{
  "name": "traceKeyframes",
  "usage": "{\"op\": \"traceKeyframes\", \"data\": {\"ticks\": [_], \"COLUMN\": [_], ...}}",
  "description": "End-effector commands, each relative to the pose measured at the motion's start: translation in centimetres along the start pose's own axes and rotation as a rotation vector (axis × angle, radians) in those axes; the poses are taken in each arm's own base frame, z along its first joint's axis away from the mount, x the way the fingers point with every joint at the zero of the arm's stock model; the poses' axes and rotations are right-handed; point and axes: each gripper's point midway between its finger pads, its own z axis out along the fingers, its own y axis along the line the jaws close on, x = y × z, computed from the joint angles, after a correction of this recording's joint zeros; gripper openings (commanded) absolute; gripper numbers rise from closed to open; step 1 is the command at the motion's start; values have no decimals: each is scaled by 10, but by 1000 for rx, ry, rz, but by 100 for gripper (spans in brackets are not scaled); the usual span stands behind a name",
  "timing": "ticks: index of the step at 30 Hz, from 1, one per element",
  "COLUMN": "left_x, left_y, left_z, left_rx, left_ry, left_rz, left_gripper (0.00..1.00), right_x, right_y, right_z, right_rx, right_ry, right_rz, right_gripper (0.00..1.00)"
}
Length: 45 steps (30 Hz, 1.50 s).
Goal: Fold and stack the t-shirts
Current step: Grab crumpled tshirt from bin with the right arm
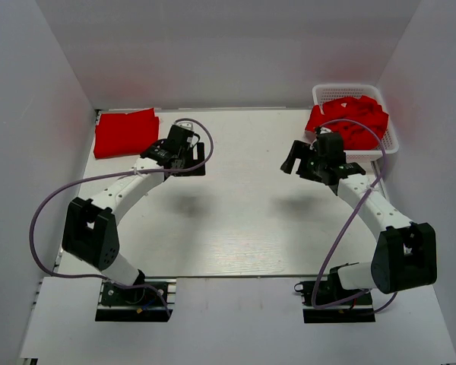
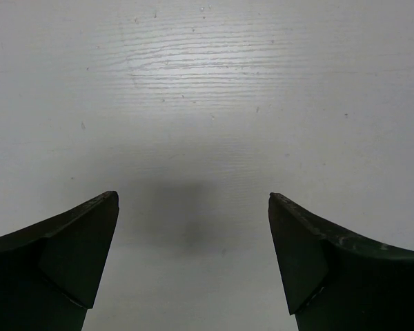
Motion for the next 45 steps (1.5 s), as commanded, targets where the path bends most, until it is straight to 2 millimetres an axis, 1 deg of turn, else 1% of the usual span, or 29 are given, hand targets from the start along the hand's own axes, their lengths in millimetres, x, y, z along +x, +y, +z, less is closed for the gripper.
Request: {"op": "traceKeyframes", "data": {"ticks": [1,8,11,12,13,14,15,16,17,18,19,20,21,22,23,24,25,26,28,29,30,31,32,33,34,35,39,43,45], "left_x": [-16,-19,-18,-18,-18,-18,-15,-17,-17,-17,-17,-20,-20,-19,-14,-18,-15,-15,-15,-18,-18,-16,-20,-21,-17,-20,-20,-19,-18], "left_y": [2,12,10,10,10,10,11,10,10,11,11,10,10,14,13,12,11,11,11,10,7,7,6,5,4,3,-2,-5,-6], "left_z": [-22,-25,-25,-25,-25,-25,-23,-23,-23,-23,-23,-25,-25,-21,-17,-19,-16,-16,-16,-15,-14,-10,-12,-9,-3,-6,7,15,15], "left_rx": [8,-31,-21,-21,-21,-21,-24,-21,-21,-21,-21,-18,-18,-29,-26,-23,-16,-16,-16,-13,-2,-5,-3,-3,-1,1,5,8,19], "left_ry": [-90,-104,-100,-100,-100,-100,-92,-100,-100,-100,-100,-108,-109,-100,-76,-84,-73,-73,-73,-82,-77,-67,-75,-73,-53,-57,-33,-15,-11], "left_rz": [-7,-15,-15,-15,-15,-15,-13,-15,-15,-6,-6,-8,-8,-13,-8,1,3,3,3,1,11,13,11,12,16,15,29,32,32], "left_gripper": [100,100,100,100,100,100,100,100,100,100,100,100,100,100,100,100,100,100,100,100,100,100,100,100,100,100,100,100,100], "right_x": [-20,-36,-41,-51,-54,-64,-83,-87,-113,-126,-131,-155,-166,-172,-196,-205,-206,-203,-250,-252,-260,-256,-267,-267,-261,-268,-271,-263,-257], "right_y": [9,24,20,18,14,4,5,-5,-16,-20,-29,-33,-47,-60,-64,-84,-92,-125,-114,-132,-150,-160,-176,-179,-198,-203,-224,-223,-224], "right_z": [-5,-5,-3,-2,-2,-3,-2,-3,-11,-3,-3,-12,1,1,-5,16,21,47,34,58,59,65,68,70,73,72,79,101,106], "right_rx": [-31,-83,-57,-34,2,61,84,137,236,275,318,363,435,486,506,561,574,633,580,593,600,608,610,601,631,617,588,498,479], "right_ry": [-76,-94,-99,-120,-124,-158,-191,-190,-267,-280,-276,-327,-318,-312,-349,-321,-284,-209,-260,-244,-257,-247,-293,-304,-307,-336,-320,-275,-260], "right_rz": [1,1,-12,-23,-34,-36,-40,-36,-32,-27,-21,-4,18,25,42,62,51,67,77,88,101,92,112,114,111,113,90,56,68], "right_gripper": [90,90,90,90,90,90,90,90,90,90,90,90,90,90,90,90,90,90,90,90,90,90,90,90,90,90,90,90,86]}}
